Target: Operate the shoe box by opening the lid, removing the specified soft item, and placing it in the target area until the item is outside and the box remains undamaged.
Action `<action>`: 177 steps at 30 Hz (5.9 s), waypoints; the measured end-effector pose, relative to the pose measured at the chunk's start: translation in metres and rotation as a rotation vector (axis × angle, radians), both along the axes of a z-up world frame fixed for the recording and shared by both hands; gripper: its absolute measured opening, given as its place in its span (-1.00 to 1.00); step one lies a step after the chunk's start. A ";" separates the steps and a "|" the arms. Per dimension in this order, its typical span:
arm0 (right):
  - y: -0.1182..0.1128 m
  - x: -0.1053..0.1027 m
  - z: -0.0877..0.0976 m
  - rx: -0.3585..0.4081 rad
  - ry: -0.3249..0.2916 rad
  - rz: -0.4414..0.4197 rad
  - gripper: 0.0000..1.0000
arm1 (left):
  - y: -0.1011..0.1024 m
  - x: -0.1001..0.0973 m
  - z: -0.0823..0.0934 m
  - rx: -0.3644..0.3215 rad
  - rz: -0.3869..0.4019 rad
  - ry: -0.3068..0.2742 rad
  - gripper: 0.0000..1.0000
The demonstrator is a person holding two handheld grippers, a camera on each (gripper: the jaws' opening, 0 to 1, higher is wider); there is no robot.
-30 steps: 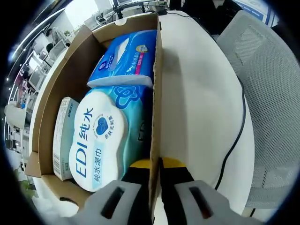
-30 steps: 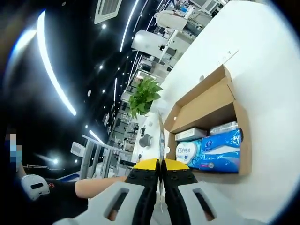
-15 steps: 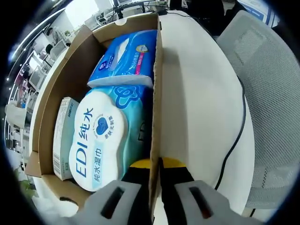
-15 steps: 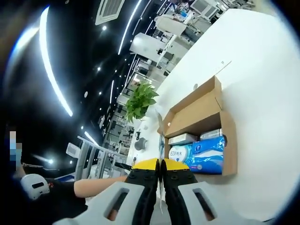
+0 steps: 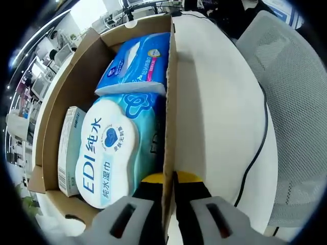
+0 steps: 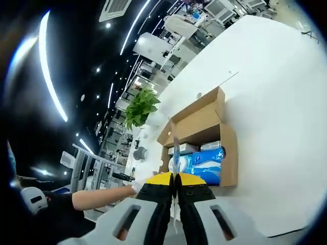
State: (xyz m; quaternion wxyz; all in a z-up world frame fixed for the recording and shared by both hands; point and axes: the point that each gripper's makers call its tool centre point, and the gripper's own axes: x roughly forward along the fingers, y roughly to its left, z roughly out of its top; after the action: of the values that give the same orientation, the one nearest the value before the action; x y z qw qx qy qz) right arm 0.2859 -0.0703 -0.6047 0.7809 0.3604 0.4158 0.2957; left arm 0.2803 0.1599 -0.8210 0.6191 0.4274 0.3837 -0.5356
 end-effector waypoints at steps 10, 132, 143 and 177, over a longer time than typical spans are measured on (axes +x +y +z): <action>-0.032 0.004 -0.003 -0.090 0.017 -0.010 -1.00 | 0.000 -0.002 -0.001 -0.001 -0.001 0.000 -0.97; -0.121 0.049 -0.173 -0.614 0.158 0.056 -0.63 | 0.002 -0.005 -0.005 0.000 0.001 0.001 -0.97; -0.130 0.055 -0.186 -0.669 0.148 0.061 -0.58 | 0.001 -0.006 -0.004 0.001 0.002 0.003 -0.97; -0.149 0.061 -0.181 -0.907 -0.029 0.124 -0.34 | 0.000 -0.012 -0.007 0.001 0.006 -0.001 -0.97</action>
State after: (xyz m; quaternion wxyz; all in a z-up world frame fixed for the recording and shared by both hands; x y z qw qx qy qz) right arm 0.3466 -0.2191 -0.7860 0.8464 -0.0475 0.5129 0.1351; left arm 0.2684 0.1598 -0.8281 0.6206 0.4267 0.3849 -0.5336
